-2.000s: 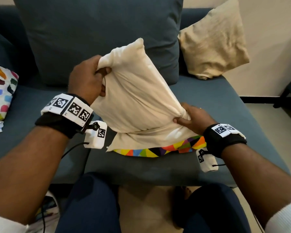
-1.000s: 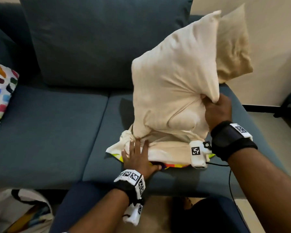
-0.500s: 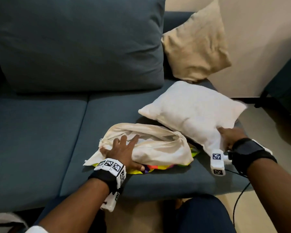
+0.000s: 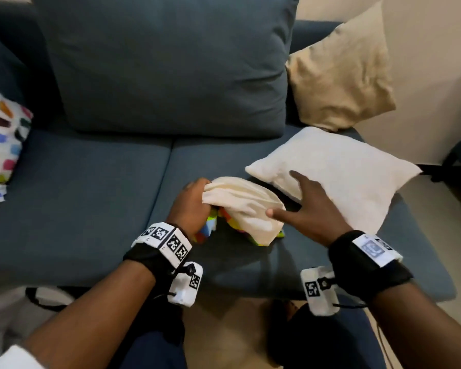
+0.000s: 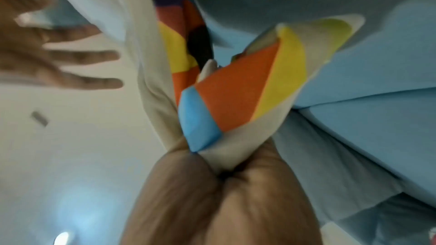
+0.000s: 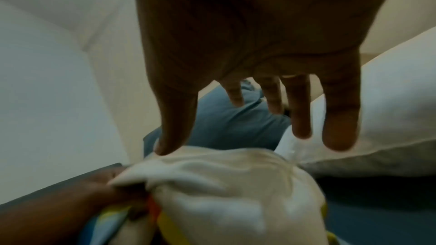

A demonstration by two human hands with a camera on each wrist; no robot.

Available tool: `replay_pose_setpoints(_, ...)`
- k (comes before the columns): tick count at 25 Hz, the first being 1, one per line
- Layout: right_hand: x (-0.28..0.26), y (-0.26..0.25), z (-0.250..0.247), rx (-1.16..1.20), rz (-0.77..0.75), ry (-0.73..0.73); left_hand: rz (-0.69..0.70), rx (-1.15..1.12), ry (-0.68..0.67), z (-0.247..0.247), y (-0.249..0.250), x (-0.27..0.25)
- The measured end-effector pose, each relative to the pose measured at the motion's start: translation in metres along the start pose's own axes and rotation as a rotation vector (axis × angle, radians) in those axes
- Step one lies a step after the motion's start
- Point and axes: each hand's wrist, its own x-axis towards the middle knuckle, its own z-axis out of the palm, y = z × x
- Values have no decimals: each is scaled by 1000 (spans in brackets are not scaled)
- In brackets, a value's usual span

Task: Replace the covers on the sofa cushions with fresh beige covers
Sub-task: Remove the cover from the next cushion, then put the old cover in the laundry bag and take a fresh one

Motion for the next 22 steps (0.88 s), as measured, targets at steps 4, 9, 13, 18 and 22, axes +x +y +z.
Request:
replay_pose_setpoints(4, -9, -98, 57, 329, -221, -289, -4, -695, -116, -78, 23, -60)
replay_pose_setpoints(9, -26, -196, 126, 311, -476, -324, 16, -872, -223, -177, -37, -133)
replay_pose_setpoints(13, -44, -268, 191, 295, -595, -489, -53, -251, 73, -235, -121, -196)
replay_pose_setpoints(18, -79, -319, 264, 428, -719, -773, -168, -457, 110, -245, -179, -249)
replay_pose_setpoints(22, -86, -322, 306, 358, -528, -940, -359, -133, 189, -251, -259, -271)
